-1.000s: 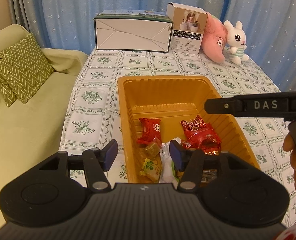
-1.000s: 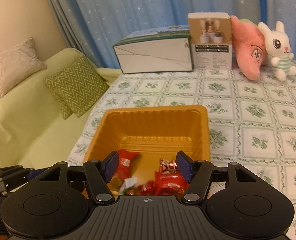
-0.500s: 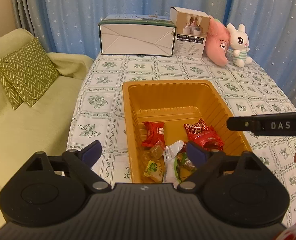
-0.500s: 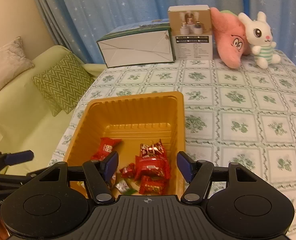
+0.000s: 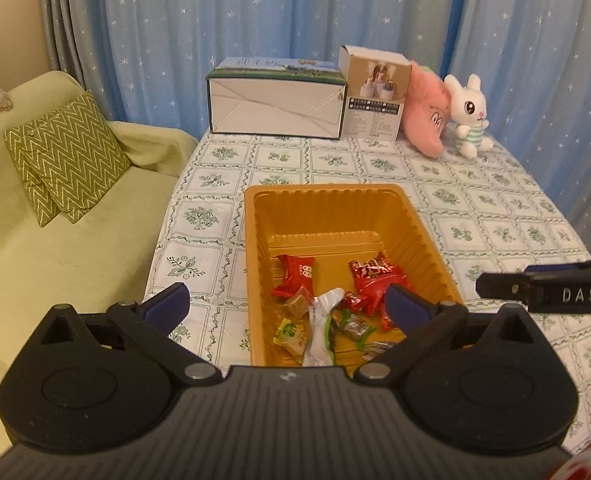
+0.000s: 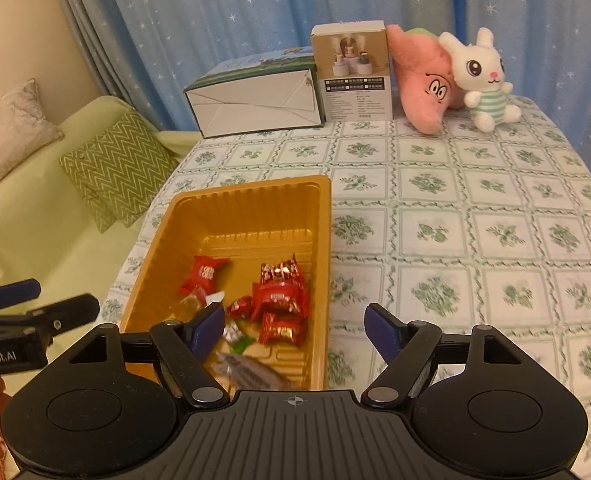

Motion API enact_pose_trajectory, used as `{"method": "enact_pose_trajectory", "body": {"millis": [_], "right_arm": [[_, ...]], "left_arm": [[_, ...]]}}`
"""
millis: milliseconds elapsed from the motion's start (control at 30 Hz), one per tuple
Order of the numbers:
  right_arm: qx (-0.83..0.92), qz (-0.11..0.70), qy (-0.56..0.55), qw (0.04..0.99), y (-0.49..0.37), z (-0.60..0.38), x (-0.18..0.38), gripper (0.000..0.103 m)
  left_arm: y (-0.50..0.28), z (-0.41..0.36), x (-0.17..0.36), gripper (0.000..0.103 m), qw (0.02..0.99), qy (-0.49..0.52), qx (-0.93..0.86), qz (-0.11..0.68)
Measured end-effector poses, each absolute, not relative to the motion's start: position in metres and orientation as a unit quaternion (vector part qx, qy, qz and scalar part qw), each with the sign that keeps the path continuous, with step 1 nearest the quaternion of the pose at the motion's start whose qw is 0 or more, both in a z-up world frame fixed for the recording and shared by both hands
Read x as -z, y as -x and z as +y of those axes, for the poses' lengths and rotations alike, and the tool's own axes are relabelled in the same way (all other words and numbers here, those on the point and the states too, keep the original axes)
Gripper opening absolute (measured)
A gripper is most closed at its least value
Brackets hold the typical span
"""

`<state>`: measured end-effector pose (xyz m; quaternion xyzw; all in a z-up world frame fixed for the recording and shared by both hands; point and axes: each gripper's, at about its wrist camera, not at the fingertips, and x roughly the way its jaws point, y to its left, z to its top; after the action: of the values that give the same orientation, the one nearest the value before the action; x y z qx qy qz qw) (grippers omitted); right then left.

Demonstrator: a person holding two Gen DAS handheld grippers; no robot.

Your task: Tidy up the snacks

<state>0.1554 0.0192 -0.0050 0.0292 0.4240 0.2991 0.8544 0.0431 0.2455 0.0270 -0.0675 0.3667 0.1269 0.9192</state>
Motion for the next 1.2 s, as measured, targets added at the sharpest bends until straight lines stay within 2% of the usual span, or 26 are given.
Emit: {"method": "enact_pose_trajectory", "body": {"millis": [1200], "right_arm": [[-0.290, 0.382, -0.001, 0.877, -0.020, -0.081, -0.040, 0.078]], "left_arm": [[0.067, 0.126, -0.080, 0.103, 0.921, 0.077, -0.156, 0.349]]}}
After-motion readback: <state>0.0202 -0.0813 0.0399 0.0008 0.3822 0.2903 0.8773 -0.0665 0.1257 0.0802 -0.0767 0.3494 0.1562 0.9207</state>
